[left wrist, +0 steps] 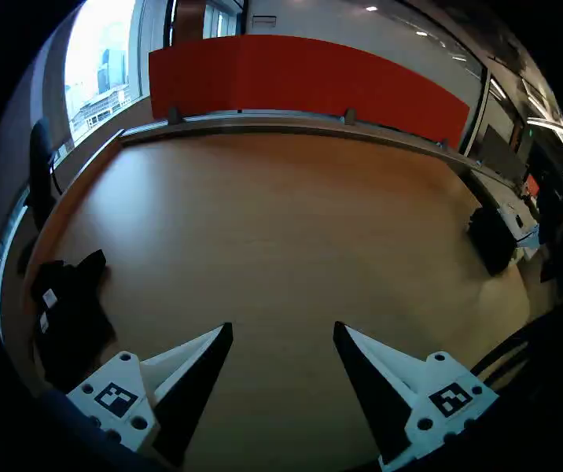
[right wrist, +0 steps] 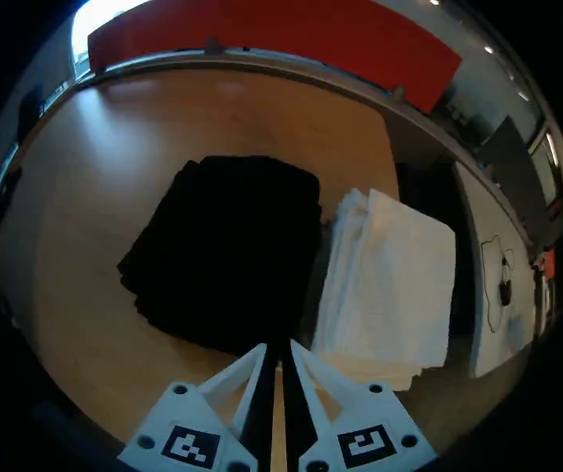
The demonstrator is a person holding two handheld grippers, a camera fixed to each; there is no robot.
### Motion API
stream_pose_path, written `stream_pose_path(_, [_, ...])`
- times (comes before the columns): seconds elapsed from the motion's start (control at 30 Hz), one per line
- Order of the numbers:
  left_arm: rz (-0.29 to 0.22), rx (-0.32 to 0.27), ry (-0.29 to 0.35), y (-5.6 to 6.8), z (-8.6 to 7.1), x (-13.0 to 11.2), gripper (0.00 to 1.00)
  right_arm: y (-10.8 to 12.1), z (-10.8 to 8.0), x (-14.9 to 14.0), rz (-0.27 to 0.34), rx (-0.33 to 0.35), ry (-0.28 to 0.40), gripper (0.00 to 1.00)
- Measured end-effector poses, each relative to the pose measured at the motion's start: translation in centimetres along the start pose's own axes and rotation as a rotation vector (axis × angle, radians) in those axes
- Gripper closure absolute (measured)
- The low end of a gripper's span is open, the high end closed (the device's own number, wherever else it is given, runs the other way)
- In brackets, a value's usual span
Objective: Fold towel
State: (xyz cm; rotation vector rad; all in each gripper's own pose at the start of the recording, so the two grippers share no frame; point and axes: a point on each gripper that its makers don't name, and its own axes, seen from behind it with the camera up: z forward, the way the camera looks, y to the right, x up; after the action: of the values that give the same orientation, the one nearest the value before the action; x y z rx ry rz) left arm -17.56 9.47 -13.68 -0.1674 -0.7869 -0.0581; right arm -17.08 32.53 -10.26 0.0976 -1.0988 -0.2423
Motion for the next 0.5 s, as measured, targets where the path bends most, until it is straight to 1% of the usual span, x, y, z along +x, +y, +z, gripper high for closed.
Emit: stream_pose_path(0.5, [-0.001,0.000,-0.001,-0.06,-0.01,-0.15,0.05,0.10,0.11,-0.27,0.005,-0.013,-0.012,0.95])
